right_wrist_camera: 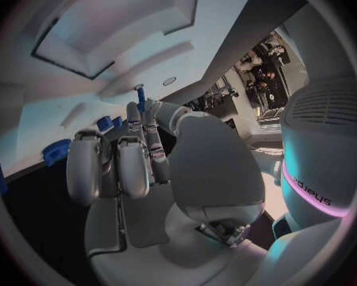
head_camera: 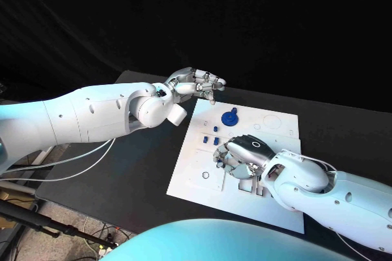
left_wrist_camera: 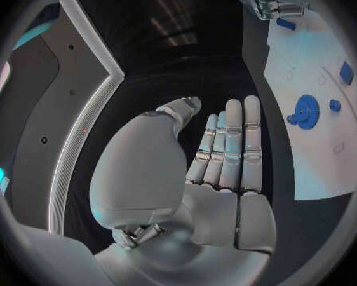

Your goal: Assemble the parts on the task board

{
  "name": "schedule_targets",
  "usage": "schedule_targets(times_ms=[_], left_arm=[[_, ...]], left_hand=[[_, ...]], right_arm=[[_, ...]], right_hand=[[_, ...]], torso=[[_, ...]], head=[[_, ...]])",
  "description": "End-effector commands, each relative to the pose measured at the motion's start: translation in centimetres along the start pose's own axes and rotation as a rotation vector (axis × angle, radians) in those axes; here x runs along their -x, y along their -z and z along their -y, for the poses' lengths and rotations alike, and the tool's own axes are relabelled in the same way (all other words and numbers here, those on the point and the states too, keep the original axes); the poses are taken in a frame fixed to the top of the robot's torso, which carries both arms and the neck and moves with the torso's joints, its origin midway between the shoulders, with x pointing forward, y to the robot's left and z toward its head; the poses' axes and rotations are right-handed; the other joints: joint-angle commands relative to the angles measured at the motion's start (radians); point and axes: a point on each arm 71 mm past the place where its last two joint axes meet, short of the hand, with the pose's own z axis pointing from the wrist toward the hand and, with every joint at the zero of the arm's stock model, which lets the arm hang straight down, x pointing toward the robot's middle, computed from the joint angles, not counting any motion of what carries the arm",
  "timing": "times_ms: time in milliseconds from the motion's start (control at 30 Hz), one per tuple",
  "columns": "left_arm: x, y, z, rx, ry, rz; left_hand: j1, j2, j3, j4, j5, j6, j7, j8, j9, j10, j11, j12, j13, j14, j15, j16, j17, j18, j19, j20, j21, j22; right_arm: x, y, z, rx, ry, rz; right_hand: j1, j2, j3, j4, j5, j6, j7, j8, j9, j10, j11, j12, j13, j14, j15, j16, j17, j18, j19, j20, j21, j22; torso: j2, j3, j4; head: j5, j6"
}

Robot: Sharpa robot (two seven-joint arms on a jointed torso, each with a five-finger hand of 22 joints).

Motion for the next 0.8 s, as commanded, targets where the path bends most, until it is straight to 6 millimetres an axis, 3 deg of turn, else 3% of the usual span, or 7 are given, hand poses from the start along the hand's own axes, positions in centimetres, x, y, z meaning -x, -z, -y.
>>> schedule_targets(times_ms=[33, 800], left_arm=[[-0.24, -0.07, 0.13, -0.006, 0.005, -0.019], [-0.24, -0.09, 0.11, -0.004, 0.005, -0.02]], left_hand=[[0.01, 0.0, -0.006, -0.002, 0.003, -0.005, 0.0, 0.003, 0.001, -0.006, 0.002, -0.005, -0.001, -0.001, 0.007, -0.007, -0.001, 0.012, 0.006, 0.001, -0.005, -0.001], [0.011, 0.001, -0.006, -0.002, 0.003, -0.005, 0.0, 0.004, 0.001, -0.007, 0.003, -0.005, -0.002, -0.001, 0.007, -0.006, -0.002, 0.012, 0.006, 0.001, -0.005, -0.001]], right_arm=[[-0.31, -0.04, -0.02, 0.001, 0.015, -0.032], [-0.74, -0.31, -0.23, -0.002, 0.052, -0.055]], right_hand=[[0.001, 0.01, 0.056, -0.061, 0.003, -0.001, 0.004, -0.006, 0.001, 0.016, -0.025, 0.007, 0.035, 0.042, 0.009, 0.005, 0.0, -0.008, 0.003, 0.002, 0.001, 0.146], [-0.009, 0.008, 0.049, -0.061, 0.001, -0.001, 0.005, -0.008, 0.002, 0.014, -0.024, 0.004, 0.038, 0.041, 0.011, 0.004, -0.002, -0.007, 0.0, 0.004, -0.003, 0.145]], torso=[[0.0, 0.0004, -0.0002], [0.0, -0.0001, -0.0008]], head=[[0.001, 0.0], [-0.002, 0.0]])
